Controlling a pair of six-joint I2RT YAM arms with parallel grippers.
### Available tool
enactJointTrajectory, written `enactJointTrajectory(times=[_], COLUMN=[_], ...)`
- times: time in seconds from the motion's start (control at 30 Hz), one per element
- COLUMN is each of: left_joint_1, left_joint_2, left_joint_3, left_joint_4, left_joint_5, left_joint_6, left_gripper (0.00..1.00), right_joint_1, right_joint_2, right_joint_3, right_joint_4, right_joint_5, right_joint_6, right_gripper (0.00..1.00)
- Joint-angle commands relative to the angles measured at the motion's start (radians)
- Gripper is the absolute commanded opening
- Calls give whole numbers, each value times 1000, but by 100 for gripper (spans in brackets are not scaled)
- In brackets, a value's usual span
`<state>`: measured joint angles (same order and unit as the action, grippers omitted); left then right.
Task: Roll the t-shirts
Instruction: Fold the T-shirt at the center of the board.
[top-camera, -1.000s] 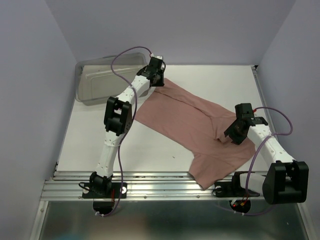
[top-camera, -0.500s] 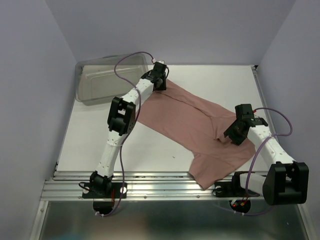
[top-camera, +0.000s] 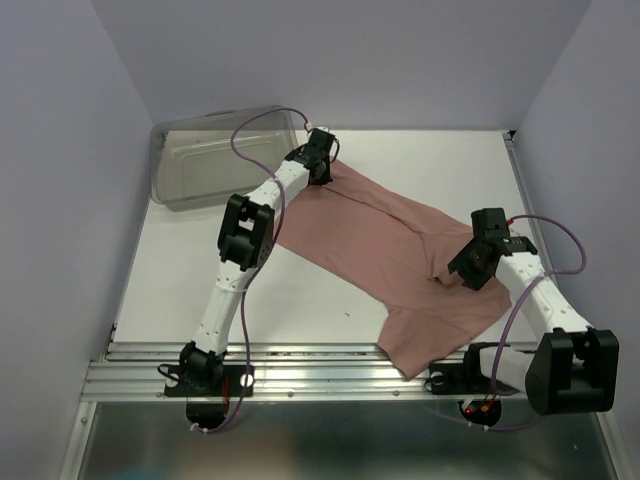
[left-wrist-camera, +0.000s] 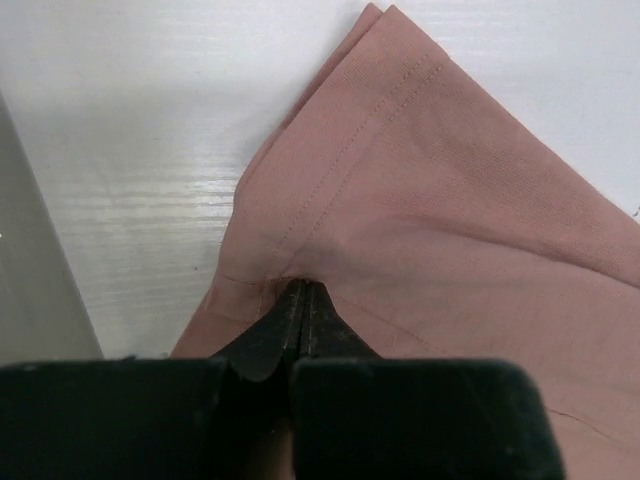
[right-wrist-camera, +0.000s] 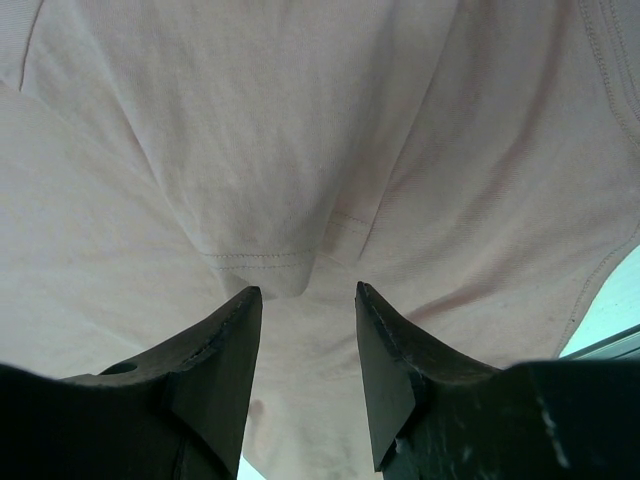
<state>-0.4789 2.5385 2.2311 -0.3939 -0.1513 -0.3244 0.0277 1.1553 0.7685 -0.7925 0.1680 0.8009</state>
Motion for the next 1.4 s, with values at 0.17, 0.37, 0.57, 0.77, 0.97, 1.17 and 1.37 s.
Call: enactJointTrajectory(times=[0.17, 0.37, 0.57, 0.77, 0.97, 1.17, 1.37], left_joint_1=[-17, -21, -23, -23, -23, -23, -23], left_joint_2=[-78, -101, -110, -132, -132, -130, -127], left_joint_3=[-8, -13, -7, -5, -2, -1, 9], left_joint_4=[3, -8, -28, -26, -30, -30, -31], left_joint_5=[-5, -5, -24, -37, -36, -36, -34], left_joint_6=[5, 12, 21, 31, 36, 39, 39], left_gripper=[0, 0, 0, 0, 0, 0, 0], right_joint_1=[1, 1, 1, 1, 1, 1, 1], right_joint_2=[-37, -48, -51, -29, 4, 40, 63], right_joint_3=[-32, -64, -90, -117, -121, -127, -132], right_joint_4=[-2, -7, 18, 52, 101, 139, 145], right_joint_5=[13, 24, 27, 28, 33, 24, 27], right_joint_6=[12, 78, 92, 95, 86, 78, 72], right_gripper=[52, 55, 51, 47, 44, 37, 36])
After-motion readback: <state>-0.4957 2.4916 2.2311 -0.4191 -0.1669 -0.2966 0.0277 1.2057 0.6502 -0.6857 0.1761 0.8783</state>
